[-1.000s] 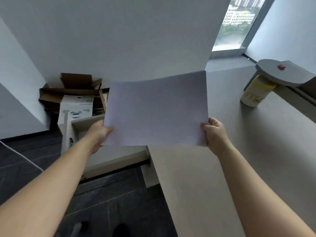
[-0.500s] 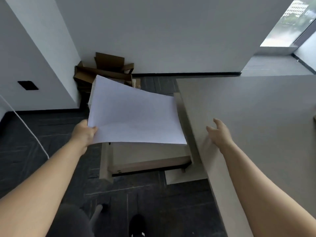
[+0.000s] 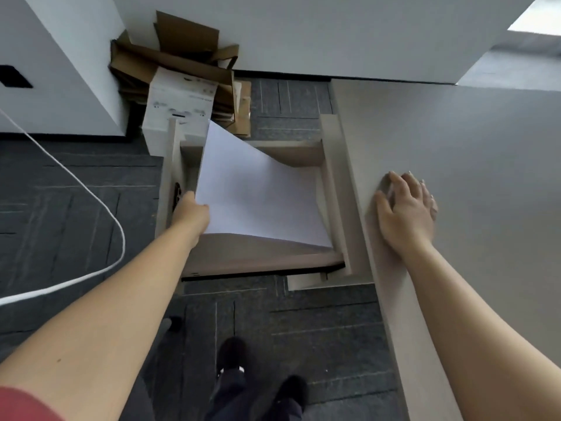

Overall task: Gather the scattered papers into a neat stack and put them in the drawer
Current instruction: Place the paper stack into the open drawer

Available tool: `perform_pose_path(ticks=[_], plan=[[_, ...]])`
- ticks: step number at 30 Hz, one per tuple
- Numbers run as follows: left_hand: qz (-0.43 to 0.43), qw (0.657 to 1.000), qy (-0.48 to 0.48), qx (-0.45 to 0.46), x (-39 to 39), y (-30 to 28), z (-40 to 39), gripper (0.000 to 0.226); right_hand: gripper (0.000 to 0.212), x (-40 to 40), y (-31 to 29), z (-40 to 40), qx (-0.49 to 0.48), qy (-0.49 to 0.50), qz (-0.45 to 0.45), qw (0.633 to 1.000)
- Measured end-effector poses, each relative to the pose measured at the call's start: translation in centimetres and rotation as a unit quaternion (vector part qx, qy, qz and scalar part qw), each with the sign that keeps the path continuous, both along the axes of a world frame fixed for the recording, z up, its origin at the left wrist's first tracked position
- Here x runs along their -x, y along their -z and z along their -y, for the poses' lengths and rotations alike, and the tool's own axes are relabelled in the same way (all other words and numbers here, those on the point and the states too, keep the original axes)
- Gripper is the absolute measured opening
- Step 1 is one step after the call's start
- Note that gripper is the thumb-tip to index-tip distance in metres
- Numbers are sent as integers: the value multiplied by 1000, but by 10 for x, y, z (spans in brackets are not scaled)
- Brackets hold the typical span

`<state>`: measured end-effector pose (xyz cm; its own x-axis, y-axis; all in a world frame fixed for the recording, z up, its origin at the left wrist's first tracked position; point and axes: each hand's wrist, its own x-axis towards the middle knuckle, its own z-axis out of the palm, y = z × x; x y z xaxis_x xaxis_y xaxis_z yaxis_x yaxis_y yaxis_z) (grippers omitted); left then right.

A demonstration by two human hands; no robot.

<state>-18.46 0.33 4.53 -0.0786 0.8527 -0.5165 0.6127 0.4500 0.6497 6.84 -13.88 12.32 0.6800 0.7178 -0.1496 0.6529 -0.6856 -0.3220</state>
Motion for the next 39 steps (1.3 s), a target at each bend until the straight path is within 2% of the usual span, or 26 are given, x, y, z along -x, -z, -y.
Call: perform_pose_path(ticks=[3, 14, 18, 20, 22, 25, 29, 30, 32, 34, 36, 39], plan=[[-4, 1000, 9, 10, -13, 16, -2, 35, 48, 1, 4, 0, 0, -4, 26, 1000], [-34, 997, 38, 54, -31, 42, 16, 37, 47, 2, 4, -1, 1, -1, 34, 999], [-21, 995, 31, 92, -37, 40, 18, 55, 47, 3, 4, -2, -2, -2, 35, 999], [-6, 994, 38, 99, -34, 36, 20, 56, 48, 4, 4, -2, 3, -2, 36, 999], [-23, 993, 71, 89, -29, 28, 22, 49, 48, 5, 4, 0, 7, -3, 32, 999], [-66, 991, 101, 54, -16, 12, 22, 51, 47, 10, 3, 3, 0, -3, 19, 1000], [-121, 984, 73, -104, 7, -8, 26, 47, 45, 15, 1, 11, -17, -12, 6, 1000], [-144, 979, 66, -126, 14, -12, 28, 47, 45, 14, 1, 13, -22, -16, 2, 1000], [-181, 978, 37, -102, 26, -12, 32, 51, 44, 13, -2, 17, -25, -22, -6, 999], [-131, 990, -53, -5, 33, -12, 35, 57, 43, 12, -4, 21, -24, -25, -9, 999], [-30, 985, -148, 80, 35, -12, 38, 60, 42, 12, -6, 26, -25, -20, -10, 999], [44, 979, -170, 100, 32, -13, 38, 59, 42, 12, -7, 35, -25, -11, -12, 1000]])
